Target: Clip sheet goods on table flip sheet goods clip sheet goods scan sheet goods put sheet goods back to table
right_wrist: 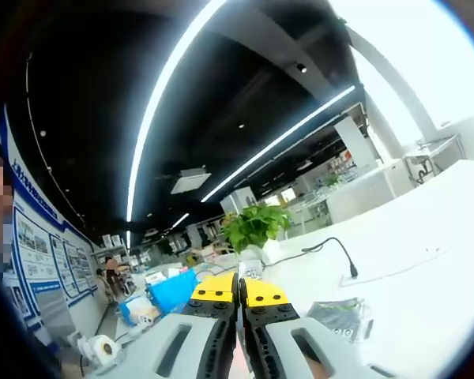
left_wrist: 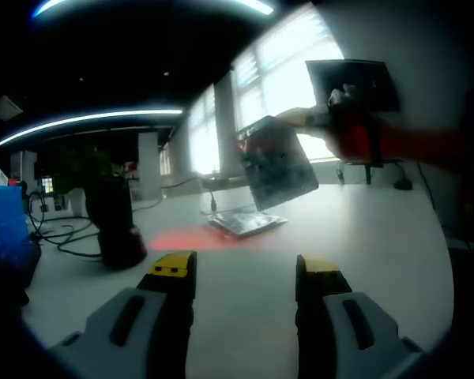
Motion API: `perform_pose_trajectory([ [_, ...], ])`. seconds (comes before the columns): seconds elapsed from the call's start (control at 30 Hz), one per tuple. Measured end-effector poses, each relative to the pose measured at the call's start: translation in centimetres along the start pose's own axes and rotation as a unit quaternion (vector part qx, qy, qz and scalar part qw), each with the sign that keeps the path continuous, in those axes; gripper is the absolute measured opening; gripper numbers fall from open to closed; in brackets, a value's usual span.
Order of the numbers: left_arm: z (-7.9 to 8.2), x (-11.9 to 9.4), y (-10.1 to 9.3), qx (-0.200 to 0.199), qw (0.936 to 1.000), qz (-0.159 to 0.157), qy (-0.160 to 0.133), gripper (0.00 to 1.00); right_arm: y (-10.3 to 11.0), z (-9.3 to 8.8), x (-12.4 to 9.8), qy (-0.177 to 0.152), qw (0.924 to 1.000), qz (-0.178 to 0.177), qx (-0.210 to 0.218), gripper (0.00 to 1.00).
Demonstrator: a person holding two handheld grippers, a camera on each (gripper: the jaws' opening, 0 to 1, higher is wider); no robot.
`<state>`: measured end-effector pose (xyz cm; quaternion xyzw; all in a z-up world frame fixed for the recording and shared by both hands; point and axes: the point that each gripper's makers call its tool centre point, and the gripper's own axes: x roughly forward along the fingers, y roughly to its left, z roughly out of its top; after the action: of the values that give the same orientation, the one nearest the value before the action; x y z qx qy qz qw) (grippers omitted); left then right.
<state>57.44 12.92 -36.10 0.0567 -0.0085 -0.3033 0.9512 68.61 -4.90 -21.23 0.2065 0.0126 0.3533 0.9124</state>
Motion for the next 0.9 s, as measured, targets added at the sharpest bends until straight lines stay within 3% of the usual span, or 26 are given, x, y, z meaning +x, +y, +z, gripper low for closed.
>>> perform_pose_trajectory([
  [0.3, 0.0, 0.0, -0.1, 0.001, 1.0, 0.0, 0.001, 0.43, 0.4, -0.6, 2.3, 0.041, 0.9983, 0.028, -0.031, 0.0],
  [0.37, 0.0, 0.0, -0.1, 0.001, 1.0, 0.0, 0.0, 0.43, 0.2, -1.2, 2.9, 0.061, 0.9967, 0.038, -0.035, 0.0],
  [0.43, 0.0, 0.0, 0.0, 0.0, 1.0, 0.0, 0.0, 0.43, 0.6, -1.9, 3.4, 0.087, 0.9935, 0.07, -0.019, 0.0],
  [0.5, 0.0, 0.0, 0.0, 0.0, 1.0, 0.001, 0.0, 0.43, -0.2, -2.2, 4.0, 0.091, 0.993, 0.06, -0.046, 0.0],
  [0.63, 0.0, 0.0, 0.0, 0.0, 1.0, 0.0, 0.0, 0.43, 0.3, -3.4, 4.7, 0.108, 0.9907, 0.064, -0.053, 0.0],
  [0.7, 0.1, 0.0, 0.0, -0.001, 1.0, 0.0, 0.0, 0.43, -0.8, -3.3, 5.2, 0.111, 0.9895, 0.061, -0.07, 0.0],
  [0.9, 0.1, 0.0, 0.1, -0.003, 1.0, 0.0, -0.002, 0.43, -2.0, -3.4, 6.1, 0.115, 0.99, 0.058, -0.057, 0.0],
])
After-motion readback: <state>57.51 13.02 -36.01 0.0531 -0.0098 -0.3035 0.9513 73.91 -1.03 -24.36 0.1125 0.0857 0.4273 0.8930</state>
